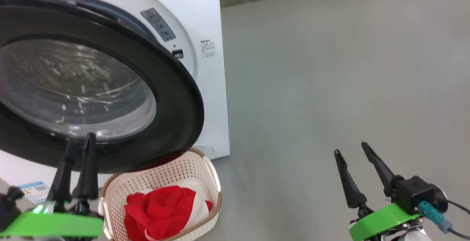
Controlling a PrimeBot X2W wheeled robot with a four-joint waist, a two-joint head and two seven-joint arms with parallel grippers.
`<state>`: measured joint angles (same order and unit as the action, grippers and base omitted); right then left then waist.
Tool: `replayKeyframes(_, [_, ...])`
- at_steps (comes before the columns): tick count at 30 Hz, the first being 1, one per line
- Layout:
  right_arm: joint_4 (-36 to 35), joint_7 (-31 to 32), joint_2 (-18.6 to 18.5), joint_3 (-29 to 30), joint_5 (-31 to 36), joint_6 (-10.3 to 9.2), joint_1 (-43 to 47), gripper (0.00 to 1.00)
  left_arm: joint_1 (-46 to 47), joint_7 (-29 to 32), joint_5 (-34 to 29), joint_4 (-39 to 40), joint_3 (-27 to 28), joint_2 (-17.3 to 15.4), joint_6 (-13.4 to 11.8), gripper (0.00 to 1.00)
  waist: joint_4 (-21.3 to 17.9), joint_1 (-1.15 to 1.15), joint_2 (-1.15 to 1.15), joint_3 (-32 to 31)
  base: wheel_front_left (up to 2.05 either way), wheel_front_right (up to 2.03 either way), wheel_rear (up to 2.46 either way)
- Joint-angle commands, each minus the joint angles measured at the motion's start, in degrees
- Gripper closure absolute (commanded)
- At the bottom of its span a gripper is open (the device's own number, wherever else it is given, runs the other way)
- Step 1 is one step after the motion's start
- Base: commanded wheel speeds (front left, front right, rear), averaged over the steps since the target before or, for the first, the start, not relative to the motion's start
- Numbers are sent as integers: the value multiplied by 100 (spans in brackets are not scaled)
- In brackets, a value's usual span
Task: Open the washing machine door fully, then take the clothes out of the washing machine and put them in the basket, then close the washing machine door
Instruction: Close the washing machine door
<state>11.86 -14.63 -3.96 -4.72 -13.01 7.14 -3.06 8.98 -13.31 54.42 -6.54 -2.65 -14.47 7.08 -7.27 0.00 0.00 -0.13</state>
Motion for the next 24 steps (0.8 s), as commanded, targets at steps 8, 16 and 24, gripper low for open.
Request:
replayKeyframes(8, [-223, -37, -65, 1, 119, 35, 136, 0, -744, -166, -2178, 489, 675, -198, 3, 0, 63, 0, 0, -426, 0, 0, 0])
replayKeyframes(16, [-433, -37, -47, 104, 127, 35, 243, 0, -1208, -168, -3458, 695, 839, 114, 26, 0, 77, 0, 0, -516, 0, 0, 0])
replayKeyframes(24, [-551, -37, -21, 132, 131, 35, 324, 0, -1446, -168, -3852, 494, 910, 375, 38, 0, 93, 0, 0, -498, 0, 0, 0])
